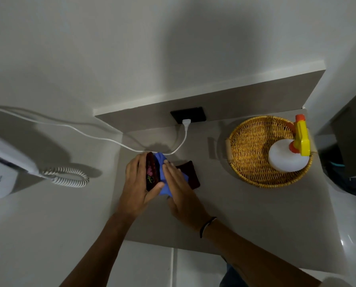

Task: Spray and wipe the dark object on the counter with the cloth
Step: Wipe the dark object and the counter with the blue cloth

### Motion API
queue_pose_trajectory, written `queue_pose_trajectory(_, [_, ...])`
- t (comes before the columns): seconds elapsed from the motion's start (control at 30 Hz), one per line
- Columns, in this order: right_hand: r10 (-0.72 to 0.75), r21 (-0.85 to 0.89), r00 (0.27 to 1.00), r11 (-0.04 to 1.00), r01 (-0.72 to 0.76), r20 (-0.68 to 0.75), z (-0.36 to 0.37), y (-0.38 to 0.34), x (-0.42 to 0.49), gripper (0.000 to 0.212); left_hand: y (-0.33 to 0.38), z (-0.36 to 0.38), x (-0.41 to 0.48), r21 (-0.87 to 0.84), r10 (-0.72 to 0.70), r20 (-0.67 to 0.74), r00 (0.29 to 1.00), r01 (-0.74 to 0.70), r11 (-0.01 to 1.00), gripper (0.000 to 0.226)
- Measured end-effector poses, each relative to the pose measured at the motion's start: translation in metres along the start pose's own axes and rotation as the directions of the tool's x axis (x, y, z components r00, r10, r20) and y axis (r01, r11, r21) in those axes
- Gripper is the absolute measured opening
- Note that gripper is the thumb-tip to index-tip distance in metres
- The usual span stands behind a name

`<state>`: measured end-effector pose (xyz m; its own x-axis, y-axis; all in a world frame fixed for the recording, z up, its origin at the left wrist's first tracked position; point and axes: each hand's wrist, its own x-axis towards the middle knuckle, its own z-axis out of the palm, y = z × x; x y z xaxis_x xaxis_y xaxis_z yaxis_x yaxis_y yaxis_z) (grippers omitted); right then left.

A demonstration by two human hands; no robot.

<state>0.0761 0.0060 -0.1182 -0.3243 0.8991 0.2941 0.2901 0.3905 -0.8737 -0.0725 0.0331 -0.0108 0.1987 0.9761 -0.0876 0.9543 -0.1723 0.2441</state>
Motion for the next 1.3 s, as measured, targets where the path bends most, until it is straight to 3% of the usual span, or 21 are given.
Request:
queue_pose_trajectory(0.07, [-0.014, -0.107, 0.998, 0.994, 0.020, 0.056, -0.010, 0.023, -0.010, 0.073, -0.003, 0.004, -0.005, -0.017, -0.017, -0.014, 1.000, 0.017, 1.000, 0.108])
queue_pose_trajectory(0.17, [0.142, -0.229, 0.987, 0.966, -0.121, 0.081, -0.028, 0.055, -0.025, 0.064, -0.004, 0.009, -0.006, -0.036, -0.025, -0.028, 0.999, 0.024, 0.999, 0.105])
queue_pose_trajectory(0.27, [0.096, -0.150, 0.993, 0.985, -0.085, 0.068, -0.026, 0.038, -0.016, 0.065, -0.001, 0.009, 0.000, -0.005, 0.012, -0.020, 1.000, -0.012, 1.000, 0.102])
queue_pose_trajectory(0.4, [-0.019, 0.019, 0.999, 1.000, 0.020, -0.029, -0.008, 0.000, -0.004, 0.083, 0.004, 0.010, 0.001, -0.041, -0.015, -0.026, 1.000, 0.014, 0.999, 0.103])
queue_pose_trajectory(0.5, [-0.045, -0.157, 0.999, 0.987, 0.047, 0.019, -0.020, 0.022, -0.015, 0.079, 0.007, 0.013, -0.004, -0.051, -0.049, -0.045, 0.998, 0.047, 0.998, 0.106])
queue_pose_trajectory(0.6, [0.119, -0.349, 0.993, 0.931, -0.109, 0.008, -0.041, 0.060, -0.036, 0.069, 0.013, 0.011, 0.000, 0.003, -0.012, -0.040, 0.999, 0.012, 1.000, 0.105])
queue_pose_trajectory(0.7, [0.199, -0.286, 0.977, 0.943, -0.170, 0.077, -0.056, 0.072, -0.044, 0.067, 0.020, 0.009, 0.007, 0.142, 0.028, -0.040, 0.999, -0.022, 0.990, 0.102])
queue_pose_trajectory(0.87, [0.239, -0.117, 0.970, 0.963, -0.241, -0.037, -0.072, 0.047, -0.034, 0.070, 0.037, 0.008, 0.011, 0.329, -0.012, 0.005, 1.000, 0.010, 0.944, 0.105])
queue_pose_trajectory(1.0, [0.308, -0.004, 0.948, 0.951, -0.310, -0.078, -0.080, 0.039, -0.033, 0.068, 0.051, 0.010, 0.007, 0.331, -0.166, -0.059, 0.984, 0.176, 0.927, 0.110])
queue_pose_trajectory(1.13, [0.304, -0.005, 0.952, 0.953, -0.304, -0.033, -0.082, 0.033, -0.039, 0.066, 0.064, 0.007, 0.006, 0.303, -0.415, -0.104, 0.904, 0.426, 0.852, 0.120])
queue_pose_trajectory(1.3, [0.319, 0.016, 0.948, 0.948, -0.319, -0.014, -0.079, 0.030, -0.046, 0.064, 0.055, -0.001, 0.004, 0.102, -0.539, 0.023, 0.842, 0.534, 0.839, 0.137])
